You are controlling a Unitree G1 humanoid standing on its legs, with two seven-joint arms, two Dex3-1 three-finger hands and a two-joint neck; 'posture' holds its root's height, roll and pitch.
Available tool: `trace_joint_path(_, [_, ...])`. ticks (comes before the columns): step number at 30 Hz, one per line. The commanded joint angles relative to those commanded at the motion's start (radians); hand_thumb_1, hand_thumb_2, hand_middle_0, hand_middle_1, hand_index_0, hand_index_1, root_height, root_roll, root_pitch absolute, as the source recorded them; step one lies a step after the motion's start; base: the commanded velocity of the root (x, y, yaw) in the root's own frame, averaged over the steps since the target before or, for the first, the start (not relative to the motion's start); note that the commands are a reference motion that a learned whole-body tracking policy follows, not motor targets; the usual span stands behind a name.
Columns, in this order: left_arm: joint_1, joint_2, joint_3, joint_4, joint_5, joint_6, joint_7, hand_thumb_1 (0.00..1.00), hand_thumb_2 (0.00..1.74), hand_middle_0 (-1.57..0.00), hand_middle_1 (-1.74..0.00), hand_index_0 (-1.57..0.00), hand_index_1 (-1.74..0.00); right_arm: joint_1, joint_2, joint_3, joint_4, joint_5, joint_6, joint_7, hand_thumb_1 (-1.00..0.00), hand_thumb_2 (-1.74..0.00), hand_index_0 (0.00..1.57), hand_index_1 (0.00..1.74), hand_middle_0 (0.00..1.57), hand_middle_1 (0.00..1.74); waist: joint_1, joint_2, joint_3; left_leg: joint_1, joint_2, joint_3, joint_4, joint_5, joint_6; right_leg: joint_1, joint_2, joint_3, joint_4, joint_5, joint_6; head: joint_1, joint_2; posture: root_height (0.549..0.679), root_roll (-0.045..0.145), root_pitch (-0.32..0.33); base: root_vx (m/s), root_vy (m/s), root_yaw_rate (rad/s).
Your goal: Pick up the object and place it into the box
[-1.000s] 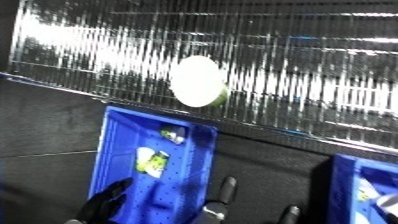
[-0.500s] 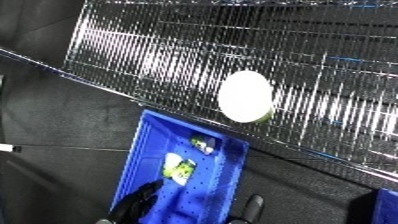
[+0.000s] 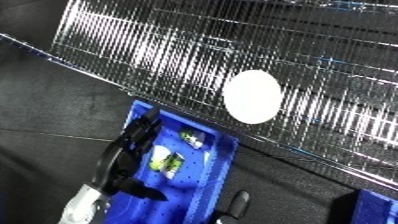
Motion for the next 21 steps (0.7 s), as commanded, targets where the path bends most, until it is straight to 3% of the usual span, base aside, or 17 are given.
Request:
trace_joint_path(12, [0.014, 0.008, 0.032, -0.246, -0.033, -0.017, -0.024, 0.0, 0.0, 0.0, 0.0, 0.0, 0.0, 0.036, -0.001, -0.033, 0.009, 0.058, -0.002, 0.028, 0.0, 0.0, 0.0, 0.0, 0.0, 0.0, 0.018, -0.013, 0.0, -0.006, -0.014, -0.006, 0.014, -0.014, 0.0018, 0.008, -0.0064, -0.012, -0.005, 0.008, 0.0012, 0.075, -0.019, 0.646, 0.032, 0.061, 0.03, -0.021, 0.044])
trace_joint_path(21, [-0.026, 0.003, 0.027, -0.287, 0.003, -0.028, -0.005, 0.0, 0.0, 0.0, 0.0, 0.0, 0.0, 0.032, 0.009, -0.031, 0.012, 0.066, 0.014, 0.045, 0.0, 0.0, 0.0, 0.0, 0.0, 0.0, 0.004, -0.019, 0.0, -0.014, -0.014, 0.0, 0.031, -0.024, 0.0057, -0.004, 0.0023, 0.0, 0.006, 0.01, 0.0033, 0.06, -0.008, 0.645, 0.028, 0.062, 0.019, -0.004, -0.047])
